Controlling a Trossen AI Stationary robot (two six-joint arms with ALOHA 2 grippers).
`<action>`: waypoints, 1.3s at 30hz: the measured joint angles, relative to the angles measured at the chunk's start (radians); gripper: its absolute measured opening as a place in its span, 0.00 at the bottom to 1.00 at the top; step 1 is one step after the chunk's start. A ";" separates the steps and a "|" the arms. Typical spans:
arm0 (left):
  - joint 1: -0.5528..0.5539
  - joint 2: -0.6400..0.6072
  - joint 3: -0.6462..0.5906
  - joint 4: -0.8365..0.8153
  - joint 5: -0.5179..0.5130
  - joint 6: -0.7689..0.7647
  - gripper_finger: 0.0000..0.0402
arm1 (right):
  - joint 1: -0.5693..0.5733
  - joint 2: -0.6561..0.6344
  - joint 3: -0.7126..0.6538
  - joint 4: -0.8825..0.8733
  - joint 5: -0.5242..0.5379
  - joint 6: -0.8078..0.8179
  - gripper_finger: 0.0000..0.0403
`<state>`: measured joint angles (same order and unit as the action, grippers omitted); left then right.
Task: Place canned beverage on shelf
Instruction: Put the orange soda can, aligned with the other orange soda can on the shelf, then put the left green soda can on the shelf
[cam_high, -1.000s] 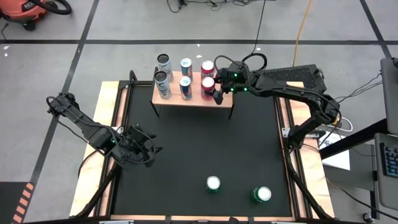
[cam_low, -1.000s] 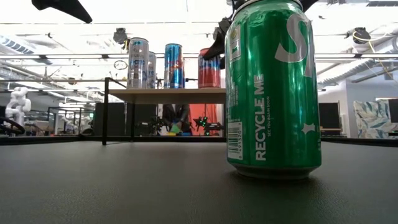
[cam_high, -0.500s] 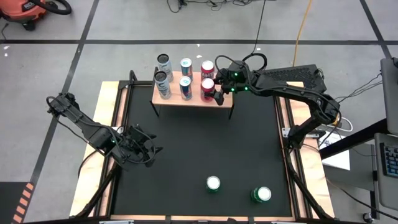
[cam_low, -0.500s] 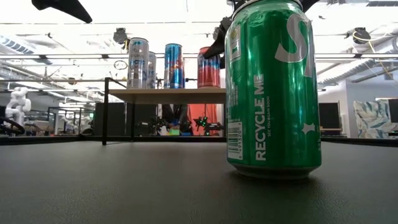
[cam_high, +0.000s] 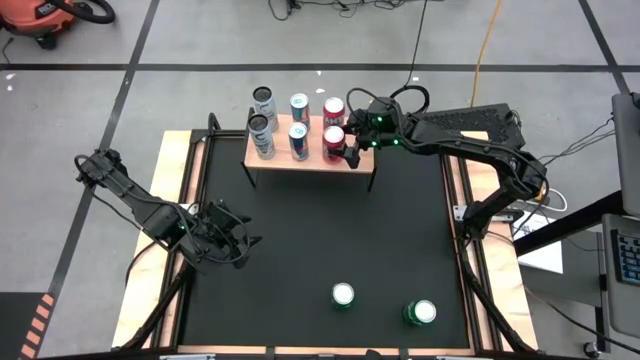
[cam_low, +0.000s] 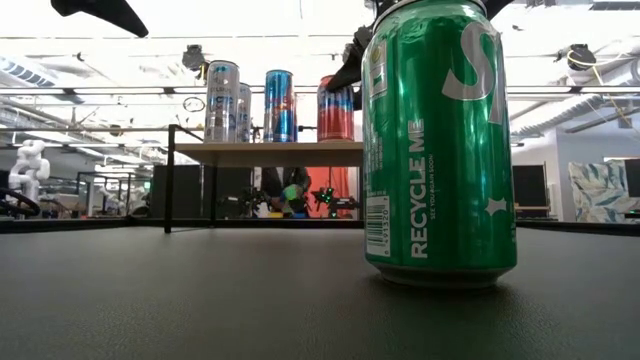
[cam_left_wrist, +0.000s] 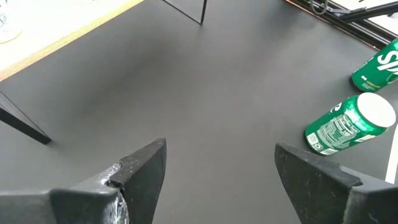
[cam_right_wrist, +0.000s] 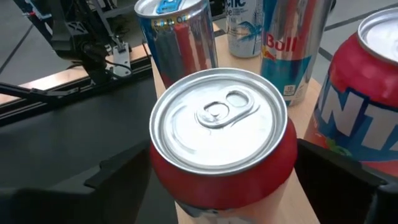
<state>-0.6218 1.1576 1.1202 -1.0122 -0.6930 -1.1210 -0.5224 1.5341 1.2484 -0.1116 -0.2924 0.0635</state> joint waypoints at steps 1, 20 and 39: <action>0.000 0.000 0.000 0.000 0.000 0.000 0.74 | 0.000 0.000 0.000 0.000 0.000 0.001 0.89; 0.000 0.000 0.000 0.000 0.000 0.000 0.74 | -0.004 -0.020 0.003 0.037 0.032 0.047 0.89; 0.000 0.000 0.000 0.000 0.004 0.000 0.74 | -0.018 -0.252 0.004 -0.271 0.064 0.098 0.80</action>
<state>-0.6220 1.1580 1.1202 -1.0122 -0.6888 -1.1206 -0.5404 1.2819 1.2524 -0.3822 -0.2287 0.1612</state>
